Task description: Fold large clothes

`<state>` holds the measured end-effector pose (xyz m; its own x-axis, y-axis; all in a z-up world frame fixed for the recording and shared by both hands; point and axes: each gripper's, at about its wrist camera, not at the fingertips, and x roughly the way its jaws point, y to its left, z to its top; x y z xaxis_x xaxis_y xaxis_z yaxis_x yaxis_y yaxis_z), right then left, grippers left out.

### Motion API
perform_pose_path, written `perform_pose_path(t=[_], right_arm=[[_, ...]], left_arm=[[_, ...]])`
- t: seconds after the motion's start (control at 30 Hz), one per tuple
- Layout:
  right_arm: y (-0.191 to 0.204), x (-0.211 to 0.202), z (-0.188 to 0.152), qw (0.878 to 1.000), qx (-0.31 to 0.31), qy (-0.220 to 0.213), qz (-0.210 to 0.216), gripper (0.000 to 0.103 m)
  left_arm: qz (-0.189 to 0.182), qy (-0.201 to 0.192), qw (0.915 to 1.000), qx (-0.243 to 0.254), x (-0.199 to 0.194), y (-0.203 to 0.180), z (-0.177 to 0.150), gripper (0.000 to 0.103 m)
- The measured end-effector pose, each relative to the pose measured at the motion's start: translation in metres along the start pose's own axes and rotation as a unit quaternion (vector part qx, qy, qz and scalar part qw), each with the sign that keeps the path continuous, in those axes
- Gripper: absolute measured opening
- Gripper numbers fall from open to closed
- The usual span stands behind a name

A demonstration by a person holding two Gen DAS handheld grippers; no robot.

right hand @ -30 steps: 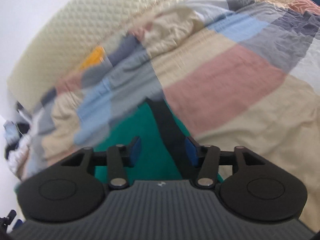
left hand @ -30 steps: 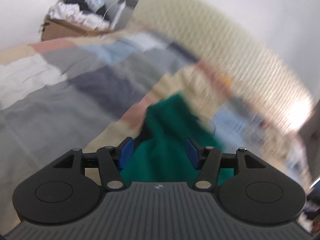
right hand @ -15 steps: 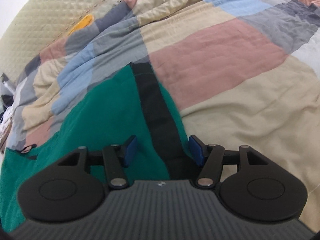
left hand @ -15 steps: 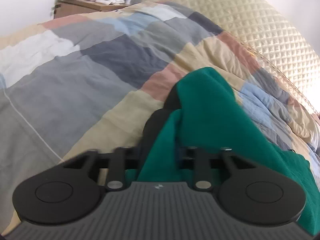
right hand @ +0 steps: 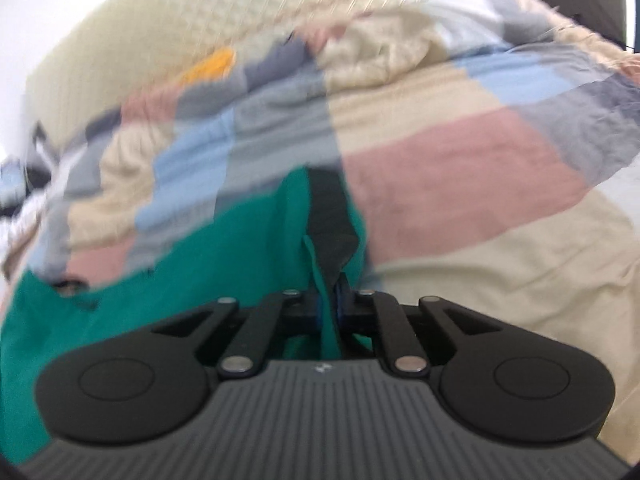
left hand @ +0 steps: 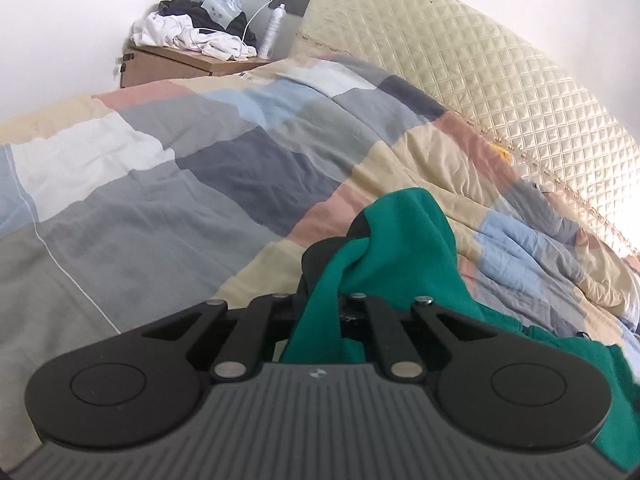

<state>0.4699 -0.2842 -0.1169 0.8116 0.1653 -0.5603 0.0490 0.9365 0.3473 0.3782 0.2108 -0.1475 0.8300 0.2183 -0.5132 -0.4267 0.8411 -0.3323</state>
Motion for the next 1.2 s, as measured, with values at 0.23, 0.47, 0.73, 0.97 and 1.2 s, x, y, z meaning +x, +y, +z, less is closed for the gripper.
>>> perform_pose_path(t=[0.23, 0.47, 0.73, 0.97, 1.2], right_arm=[[-0.016, 0.034, -0.018, 0.999, 0.013, 0.050, -0.010, 0.009], [-0.005, 0.019, -0.024, 0.999, 0.000, 0.039, -0.019, 0.018], [0.004, -0.024, -0.027, 0.999, 0.030, 0.012, 0.004, 0.050], [0.032, -0.072, -0.031, 0.999, -0.018, -0.031, 0.038, 0.050], [0.059, -0.108, -0.050, 0.993, -0.063, -0.033, 0.095, 0.050]], left_arm=[[-0.001, 0.049, 0.9987, 0.011, 0.024, 0.002, -0.008, 0.007], [-0.012, 0.069, 0.9974, 0.021, 0.024, 0.000, -0.010, 0.013], [-0.013, 0.063, 0.9963, 0.056, -0.006, -0.017, -0.014, 0.057], [-0.022, 0.047, 0.9917, 0.118, -0.051, -0.041, -0.021, 0.058], [-0.027, 0.018, 0.9877, 0.153, -0.101, -0.056, -0.027, 0.059]])
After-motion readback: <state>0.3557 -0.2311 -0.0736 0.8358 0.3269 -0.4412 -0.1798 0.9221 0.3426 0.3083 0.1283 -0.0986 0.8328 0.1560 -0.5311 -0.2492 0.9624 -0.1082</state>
